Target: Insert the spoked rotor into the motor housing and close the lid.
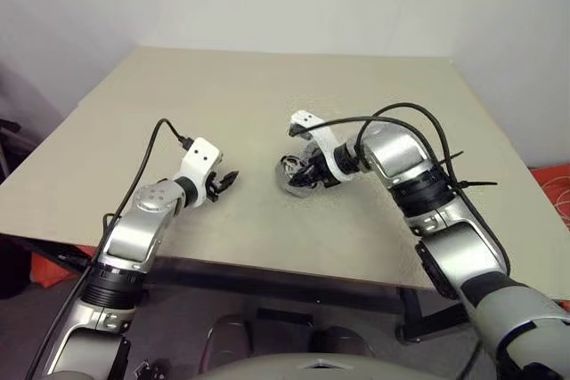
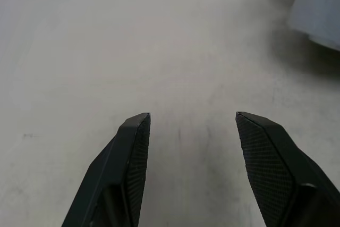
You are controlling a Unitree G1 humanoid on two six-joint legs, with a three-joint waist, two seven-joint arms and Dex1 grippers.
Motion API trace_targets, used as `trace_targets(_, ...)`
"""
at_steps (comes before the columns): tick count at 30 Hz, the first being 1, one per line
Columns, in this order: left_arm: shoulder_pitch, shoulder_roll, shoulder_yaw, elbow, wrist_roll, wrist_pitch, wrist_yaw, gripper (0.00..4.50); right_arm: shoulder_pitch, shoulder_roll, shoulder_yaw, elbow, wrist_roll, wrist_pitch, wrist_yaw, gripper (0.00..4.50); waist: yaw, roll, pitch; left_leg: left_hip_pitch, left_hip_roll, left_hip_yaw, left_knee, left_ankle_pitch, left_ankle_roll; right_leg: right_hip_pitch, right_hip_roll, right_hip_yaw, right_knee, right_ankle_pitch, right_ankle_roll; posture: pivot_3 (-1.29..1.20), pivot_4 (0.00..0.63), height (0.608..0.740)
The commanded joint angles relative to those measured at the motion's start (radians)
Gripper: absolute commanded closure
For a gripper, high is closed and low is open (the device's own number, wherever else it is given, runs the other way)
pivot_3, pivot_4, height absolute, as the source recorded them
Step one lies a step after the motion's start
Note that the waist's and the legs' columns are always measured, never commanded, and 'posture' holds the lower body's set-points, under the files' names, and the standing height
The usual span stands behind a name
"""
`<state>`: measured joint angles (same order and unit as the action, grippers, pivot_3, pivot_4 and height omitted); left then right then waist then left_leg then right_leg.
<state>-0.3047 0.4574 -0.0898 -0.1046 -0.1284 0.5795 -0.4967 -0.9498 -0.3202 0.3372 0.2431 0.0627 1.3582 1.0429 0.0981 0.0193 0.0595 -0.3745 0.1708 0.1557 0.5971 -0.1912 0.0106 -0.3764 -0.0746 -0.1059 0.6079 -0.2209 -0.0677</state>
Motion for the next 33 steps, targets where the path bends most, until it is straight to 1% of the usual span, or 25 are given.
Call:
trace_targets(1,0.003,0.020,0.024,-0.062,0.008,0.002,0.006,1.78,-0.075,0.073,-0.110,0.044,0.045,0.198,-0.116,4.49,-0.002,0.000,0.000,0.000,0.000,0.000,0.000,0.001,-0.001,0.000,0.000,0.000,0.000,0.000,0.000,0.00,0.000,0.740)
trace_targets(4,0.013,0.026,0.025,-0.075,0.010,0.010,0.009,1.78,-0.115,0.139,-0.180,0.104,0.057,0.254,-0.210,4.49,-0.002,0.000,0.000,0.000,0.000,0.000,-0.001,0.001,-0.003,-0.001,0.000,0.000,0.001,0.000,0.000,0.00,0.000,0.740)
trace_targets(6,0.019,0.030,0.027,-0.082,0.011,0.014,0.010,1.78,-0.136,0.179,-0.218,0.141,0.066,0.256,-0.267,4.49,-0.003,0.001,0.000,0.001,0.000,0.000,-0.001,0.002,-0.003,-0.001,0.000,0.000,0.001,0.000,0.000,0.00,0.000,0.740)
trace_targets(10,0.028,0.037,0.035,-0.094,0.007,0.021,0.014,1.78,-0.187,0.291,-0.339,0.216,0.056,0.256,-0.414,4.49,-0.007,0.001,0.001,0.001,0.000,0.000,-0.002,0.002,-0.005,-0.002,0.000,0.000,0.001,0.000,0.000,0.00,0.000,0.740)
trace_targets(13,0.033,0.040,0.035,-0.104,0.007,0.026,0.019,1.78,-0.191,0.360,-0.434,0.241,0.013,0.256,-0.550,4.49,-0.008,0.001,0.001,0.001,0.000,0.000,-0.004,0.004,-0.007,-0.004,0.000,0.001,0.003,-0.001,0.000,0.00,0.000,0.740)
trace_targets(17,0.041,0.044,0.041,-0.117,0.005,0.035,0.025,1.78,-0.199,0.427,-0.550,0.247,-0.014,0.256,-0.686,4.49,-0.010,0.001,0.001,0.002,0.000,0.000,-0.007,0.006,-0.011,-0.006,0.000,0.001,0.004,-0.001,0.000,0.00,0.000,0.740)
trace_targets(19,0.052,0.046,0.041,-0.127,0.006,0.039,0.027,1.78,-0.213,0.475,-0.627,0.255,-0.026,0.238,-0.761,4.49,-0.010,0.001,0.001,0.004,-0.001,0.000,-0.011,0.008,-0.015,-0.006,0.000,0.002,0.005,-0.004,0.005,0.00,0.000,0.740)
trace_targets(22,0.061,0.045,0.039,-0.140,0.006,0.046,0.031,1.78,-0.226,0.518,-0.697,0.266,-0.023,0.212,-0.841,4.49,-0.007,0.001,0.001,0.007,-0.002,0.000,-0.017,0.012,-0.021,-0.006,0.000,0.002,0.005,-0.005,0.005,0.00,0.000,0.740)
trace_targets(24,0.069,0.044,0.032,-0.153,0.010,0.053,0.034,1.78,-0.233,0.554,-0.765,0.285,-0.018,0.164,-0.919,4.49,-0.003,0.001,0.001,0.007,-0.002,0.000,-0.019,0.014,-0.024,-0.006,0.000,0.002,0.005,-0.005,0.005,0.00,0.000,0.740)
trace_targets(27,0.076,0.044,0.030,-0.167,0.012,0.061,0.036,1.78,-0.235,0.580,-0.802,0.317,0.004,0.122,-0.989,4.49,0.000,0.001,0.001,0.008,-0.002,0.000,-0.019,0.015,-0.026,-0.006,0.000,0.002,0.006,-0.005,0.005,0.00,0.000,0.740)
trace_targets(33,0.074,0.048,0.034,-0.163,0.012,0.066,0.038,1.78,-0.218,0.595,-0.792,0.338,0.068,0.096,-1.070,4.49,0.001,0.001,0.001,0.009,-0.003,-0.001,-0.019,0.016,-0.028,-0.004,0.000,0.002,0.006,-0.005,0.005,0.00,0.000,0.740)
